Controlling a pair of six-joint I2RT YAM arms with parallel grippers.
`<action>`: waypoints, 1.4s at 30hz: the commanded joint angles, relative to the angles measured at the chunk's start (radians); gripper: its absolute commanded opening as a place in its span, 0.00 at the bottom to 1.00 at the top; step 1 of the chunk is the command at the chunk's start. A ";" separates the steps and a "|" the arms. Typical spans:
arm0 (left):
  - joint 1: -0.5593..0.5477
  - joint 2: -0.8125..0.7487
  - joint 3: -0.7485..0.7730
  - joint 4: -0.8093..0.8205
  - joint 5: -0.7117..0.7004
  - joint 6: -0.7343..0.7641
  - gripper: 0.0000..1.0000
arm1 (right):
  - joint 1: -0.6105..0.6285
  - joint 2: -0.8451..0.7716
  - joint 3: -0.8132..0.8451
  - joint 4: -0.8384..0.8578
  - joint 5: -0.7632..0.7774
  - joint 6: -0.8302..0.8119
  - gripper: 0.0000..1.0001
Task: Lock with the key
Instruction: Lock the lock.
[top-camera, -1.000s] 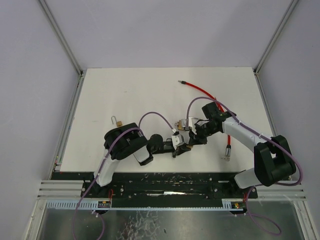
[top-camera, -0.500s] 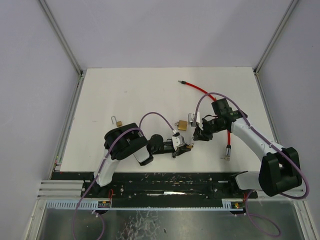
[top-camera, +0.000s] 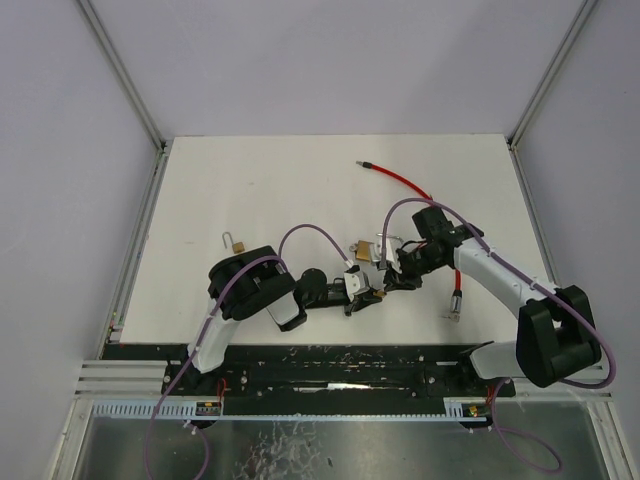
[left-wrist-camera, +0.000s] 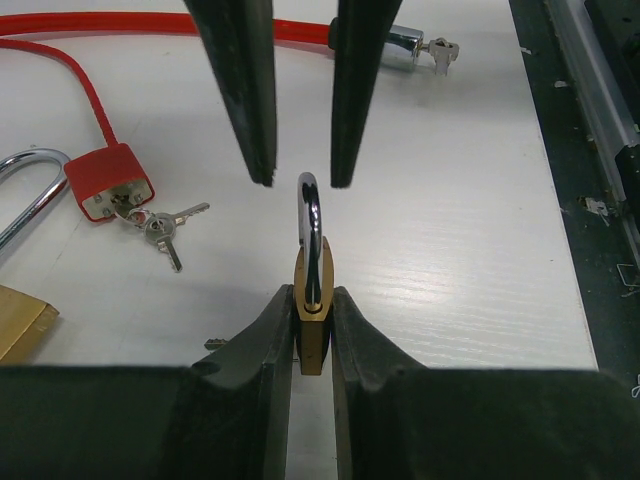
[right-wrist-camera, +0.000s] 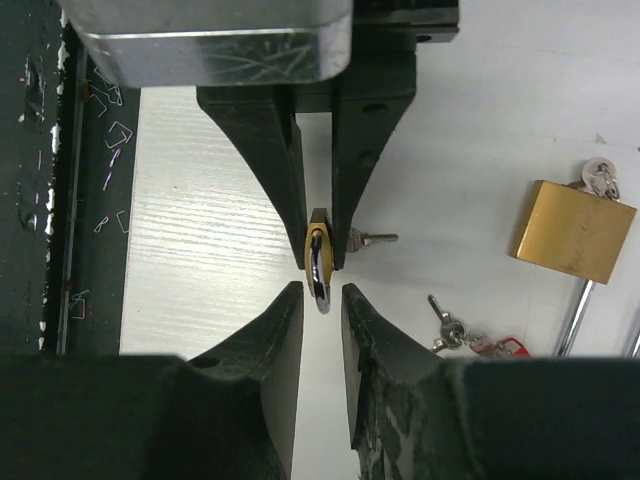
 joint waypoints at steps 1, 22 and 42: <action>-0.007 0.021 -0.005 -0.107 0.008 0.015 0.00 | 0.030 0.005 -0.014 0.004 0.014 -0.044 0.27; -0.007 0.026 -0.002 -0.111 0.011 0.013 0.00 | 0.069 0.045 -0.027 0.047 0.125 -0.011 0.00; 0.014 0.055 -0.014 -0.015 -0.029 -0.045 0.00 | 0.119 0.224 0.057 -0.036 0.172 0.079 0.00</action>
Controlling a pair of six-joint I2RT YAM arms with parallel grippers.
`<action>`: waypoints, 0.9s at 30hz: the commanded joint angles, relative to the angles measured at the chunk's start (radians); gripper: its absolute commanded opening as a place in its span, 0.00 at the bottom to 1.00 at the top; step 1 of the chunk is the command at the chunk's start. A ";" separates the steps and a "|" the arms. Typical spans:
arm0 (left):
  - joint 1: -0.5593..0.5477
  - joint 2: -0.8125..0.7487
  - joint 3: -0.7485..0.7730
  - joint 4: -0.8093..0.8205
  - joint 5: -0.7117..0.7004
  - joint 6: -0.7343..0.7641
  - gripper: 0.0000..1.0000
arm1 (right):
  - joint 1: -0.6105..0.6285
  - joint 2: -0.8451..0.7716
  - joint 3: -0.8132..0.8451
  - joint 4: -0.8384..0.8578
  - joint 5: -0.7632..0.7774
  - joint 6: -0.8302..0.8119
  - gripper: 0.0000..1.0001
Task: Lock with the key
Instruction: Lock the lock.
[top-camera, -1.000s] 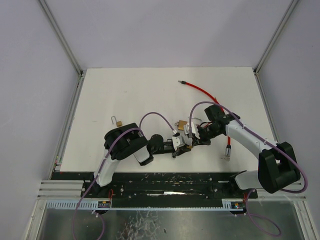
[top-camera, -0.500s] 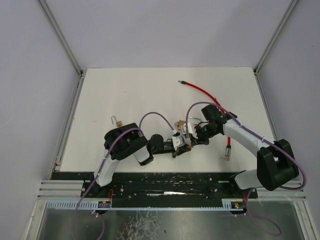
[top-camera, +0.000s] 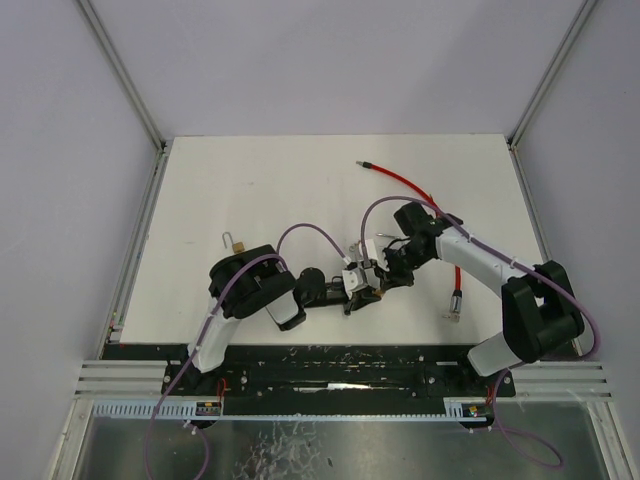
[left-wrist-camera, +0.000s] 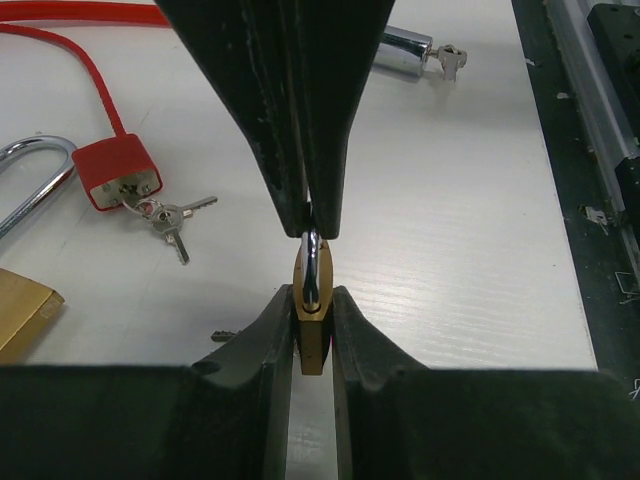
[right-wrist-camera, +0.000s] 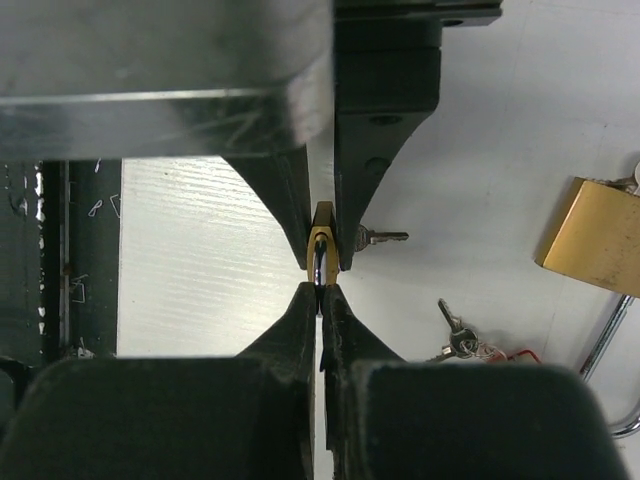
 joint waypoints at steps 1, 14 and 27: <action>0.003 0.039 -0.022 -0.018 -0.022 -0.018 0.00 | 0.003 0.055 -0.012 0.008 0.021 0.078 0.00; 0.024 -0.128 -0.179 0.123 -0.073 -0.150 0.61 | -0.167 -0.061 0.039 -0.038 -0.190 0.116 0.00; 0.092 -0.539 -0.389 0.060 -0.148 -0.530 0.63 | -0.268 -0.083 0.136 -0.190 -0.423 0.170 0.00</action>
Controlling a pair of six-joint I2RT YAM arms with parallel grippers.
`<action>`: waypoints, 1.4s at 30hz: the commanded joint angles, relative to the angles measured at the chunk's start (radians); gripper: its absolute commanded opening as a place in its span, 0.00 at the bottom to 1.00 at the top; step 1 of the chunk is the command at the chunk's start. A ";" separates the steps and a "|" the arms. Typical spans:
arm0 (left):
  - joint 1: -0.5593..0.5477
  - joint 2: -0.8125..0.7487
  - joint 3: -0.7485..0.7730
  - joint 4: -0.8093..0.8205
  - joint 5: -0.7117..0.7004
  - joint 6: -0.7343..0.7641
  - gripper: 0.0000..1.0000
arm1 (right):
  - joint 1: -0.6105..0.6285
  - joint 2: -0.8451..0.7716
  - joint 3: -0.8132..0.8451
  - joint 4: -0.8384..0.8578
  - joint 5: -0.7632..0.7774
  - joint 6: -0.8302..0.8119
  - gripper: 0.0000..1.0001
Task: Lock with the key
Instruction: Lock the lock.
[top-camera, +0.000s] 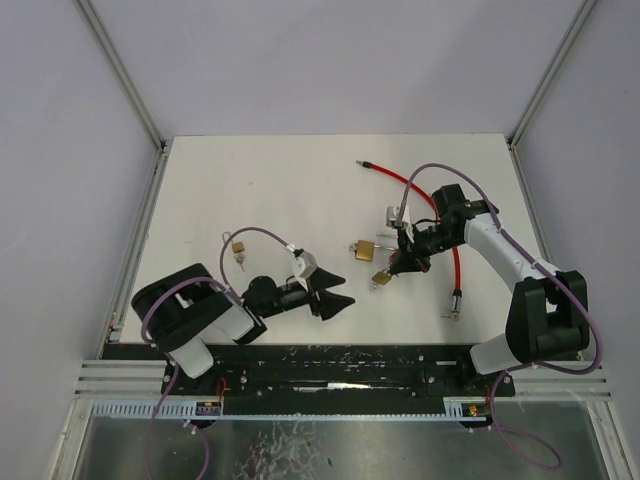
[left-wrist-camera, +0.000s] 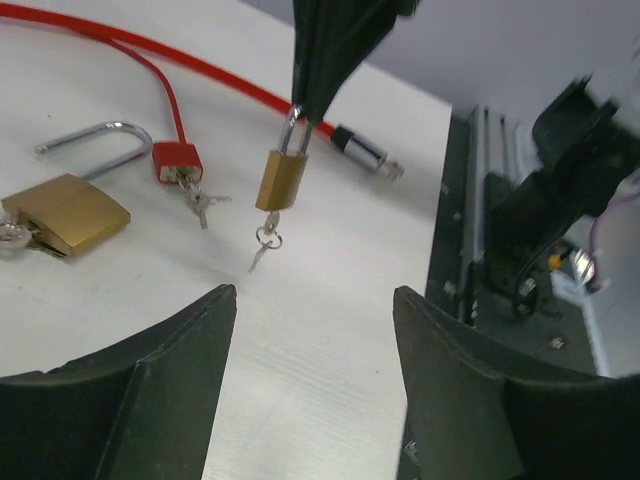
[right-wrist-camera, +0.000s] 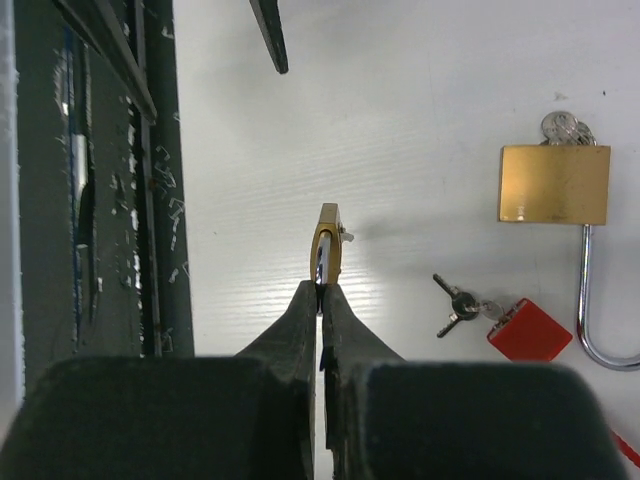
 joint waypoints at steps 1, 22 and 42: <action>0.045 -0.145 -0.035 -0.041 -0.070 -0.255 0.63 | -0.018 -0.043 0.056 -0.074 -0.160 0.061 0.00; -0.131 -0.286 0.118 -0.570 -0.346 -0.368 0.58 | -0.022 -0.064 0.035 -0.044 -0.259 0.159 0.00; -0.139 -0.169 0.205 -0.529 -0.296 -0.235 0.41 | -0.022 0.002 0.071 -0.157 -0.277 0.052 0.00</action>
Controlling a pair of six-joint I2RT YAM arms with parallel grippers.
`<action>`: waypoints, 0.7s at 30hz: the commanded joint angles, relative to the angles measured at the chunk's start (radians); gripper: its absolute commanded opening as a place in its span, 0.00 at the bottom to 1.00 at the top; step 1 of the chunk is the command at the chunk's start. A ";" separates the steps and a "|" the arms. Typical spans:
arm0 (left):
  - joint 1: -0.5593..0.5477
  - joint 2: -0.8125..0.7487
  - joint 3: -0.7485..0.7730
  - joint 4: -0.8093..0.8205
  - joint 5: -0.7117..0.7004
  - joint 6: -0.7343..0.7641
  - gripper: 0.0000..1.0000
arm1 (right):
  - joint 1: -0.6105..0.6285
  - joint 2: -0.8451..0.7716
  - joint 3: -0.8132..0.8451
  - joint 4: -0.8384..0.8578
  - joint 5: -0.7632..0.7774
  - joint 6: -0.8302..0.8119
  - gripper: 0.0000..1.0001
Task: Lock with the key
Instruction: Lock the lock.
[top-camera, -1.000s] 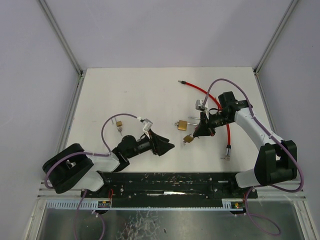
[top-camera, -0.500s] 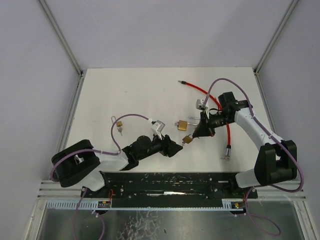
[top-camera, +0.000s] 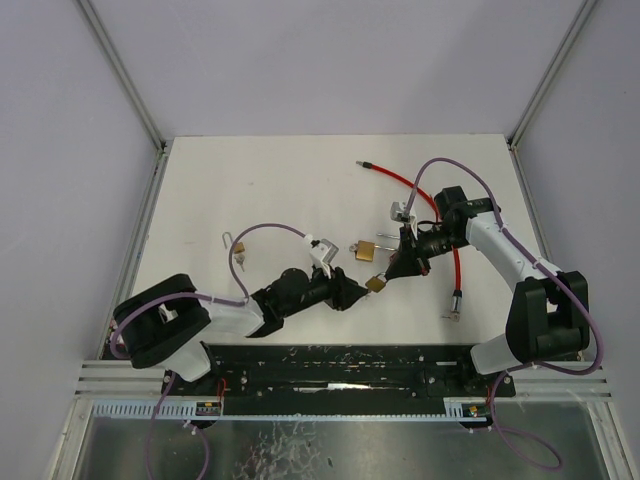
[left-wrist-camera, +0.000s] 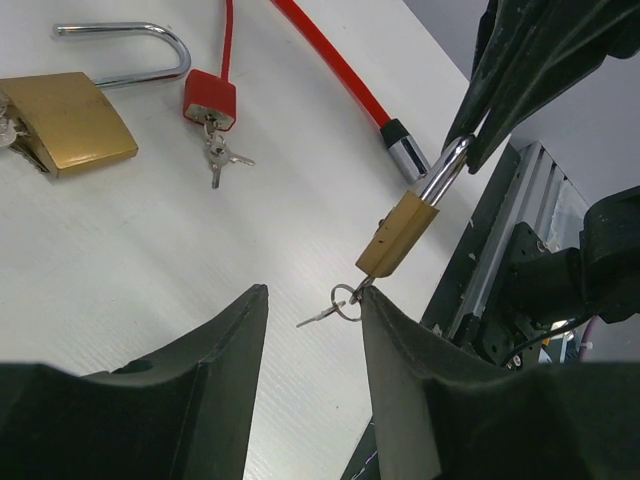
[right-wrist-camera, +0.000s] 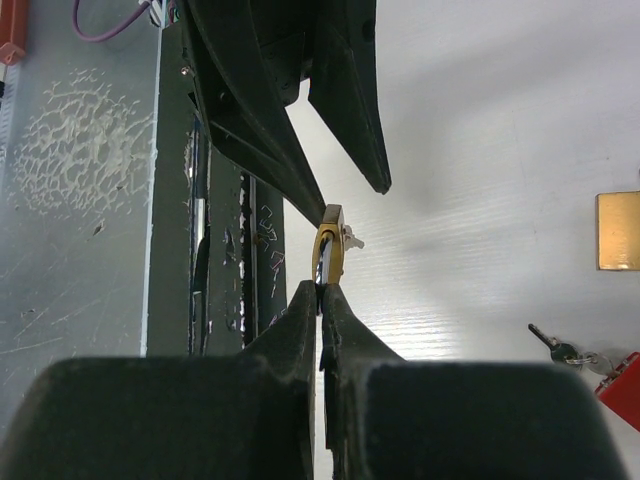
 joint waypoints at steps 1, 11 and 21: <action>-0.008 0.021 0.026 0.065 0.044 0.041 0.41 | -0.003 0.001 0.043 -0.031 -0.065 -0.021 0.00; -0.008 0.064 0.048 0.129 0.130 0.049 0.40 | -0.004 0.002 0.042 -0.034 -0.065 -0.025 0.00; -0.008 0.071 0.062 0.135 0.150 0.047 0.38 | -0.004 0.001 0.043 -0.041 -0.065 -0.034 0.00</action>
